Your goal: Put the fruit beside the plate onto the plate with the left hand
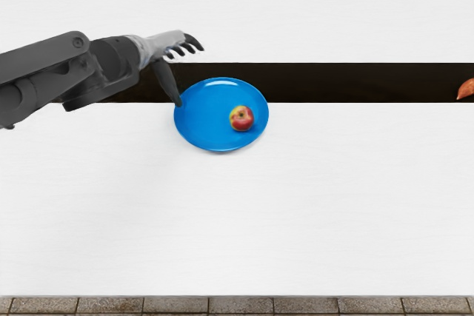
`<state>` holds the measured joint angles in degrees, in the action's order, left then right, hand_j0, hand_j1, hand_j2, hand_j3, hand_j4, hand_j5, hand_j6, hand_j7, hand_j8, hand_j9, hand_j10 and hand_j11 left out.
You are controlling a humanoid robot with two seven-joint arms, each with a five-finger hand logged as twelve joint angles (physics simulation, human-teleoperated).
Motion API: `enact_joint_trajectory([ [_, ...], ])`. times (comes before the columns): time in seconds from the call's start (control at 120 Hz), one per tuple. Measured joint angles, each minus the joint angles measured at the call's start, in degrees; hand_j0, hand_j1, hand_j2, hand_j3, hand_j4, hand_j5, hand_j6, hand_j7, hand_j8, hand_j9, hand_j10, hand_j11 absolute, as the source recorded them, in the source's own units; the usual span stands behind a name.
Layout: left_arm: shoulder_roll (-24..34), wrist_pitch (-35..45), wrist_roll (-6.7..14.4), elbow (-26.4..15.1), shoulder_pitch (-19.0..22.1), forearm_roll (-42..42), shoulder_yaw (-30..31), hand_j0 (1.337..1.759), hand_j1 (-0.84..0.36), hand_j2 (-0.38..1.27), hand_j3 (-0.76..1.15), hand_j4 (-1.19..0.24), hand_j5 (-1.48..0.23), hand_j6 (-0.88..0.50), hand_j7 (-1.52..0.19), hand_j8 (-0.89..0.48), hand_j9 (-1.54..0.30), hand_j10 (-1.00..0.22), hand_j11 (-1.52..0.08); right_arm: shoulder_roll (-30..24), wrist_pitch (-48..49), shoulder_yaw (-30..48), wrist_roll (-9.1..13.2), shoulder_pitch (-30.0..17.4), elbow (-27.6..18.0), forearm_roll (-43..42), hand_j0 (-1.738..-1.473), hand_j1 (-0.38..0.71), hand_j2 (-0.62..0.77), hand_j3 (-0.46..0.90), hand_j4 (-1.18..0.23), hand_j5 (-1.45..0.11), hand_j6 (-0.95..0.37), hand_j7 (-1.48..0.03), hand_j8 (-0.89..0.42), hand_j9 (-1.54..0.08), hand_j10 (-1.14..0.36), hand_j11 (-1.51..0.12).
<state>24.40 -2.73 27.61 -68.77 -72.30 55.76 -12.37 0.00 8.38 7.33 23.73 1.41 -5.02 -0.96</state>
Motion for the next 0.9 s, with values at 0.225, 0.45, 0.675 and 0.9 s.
enact_joint_trajectory([
  [0.225,19.7,-1.9,-0.1,-17.2,1.5,-13.8,-0.3,1.658,0.2,0.04,0.0,-0.14,-0.18,-0.12,-0.18,-0.12,-0.18,-0.13,-0.18,0.0,0.2,0.1,0.0,-0.3,-0.2,0.1,-1.658,-0.35,0.0,0.0,0.0,0.0,0.0,0.0,0.0,0.0,0.0,0.0],
  [0.45,37.9,-24.2,-0.2,-21.6,6.3,-44.8,-2.1,1.658,0.28,0.02,0.0,-0.07,-0.08,-0.06,-0.08,-0.06,-0.08,-0.06,-0.08,0.0,0.8,0.1,0.0,-1.8,-0.9,0.2,-1.658,-0.35,0.0,0.0,0.0,0.0,0.0,0.0,0.0,0.0,0.0,0.0],
  [0.675,48.7,-31.4,0.0,-20.8,8.5,-62.6,-2.1,1.658,0.31,0.01,0.0,-0.04,-0.04,-0.04,-0.04,-0.04,-0.04,-0.04,-0.04,0.0,1.2,0.1,0.0,-2.5,-2.3,0.2,-1.658,-0.35,0.0,0.0,0.0,0.0,0.0,0.0,0.0,0.0,0.0,0.0],
  [0.9,47.7,-32.2,0.1,-20.5,9.0,-68.4,-2.2,1.658,0.32,0.0,0.0,-0.02,-0.03,-0.02,-0.03,-0.02,-0.03,-0.02,-0.03,0.0,1.2,0.1,0.0,-2.5,-3.0,0.2,-1.658,-0.35,0.0,0.0,0.0,0.0,0.0,0.0,0.0,0.0,0.0,0.0],
])
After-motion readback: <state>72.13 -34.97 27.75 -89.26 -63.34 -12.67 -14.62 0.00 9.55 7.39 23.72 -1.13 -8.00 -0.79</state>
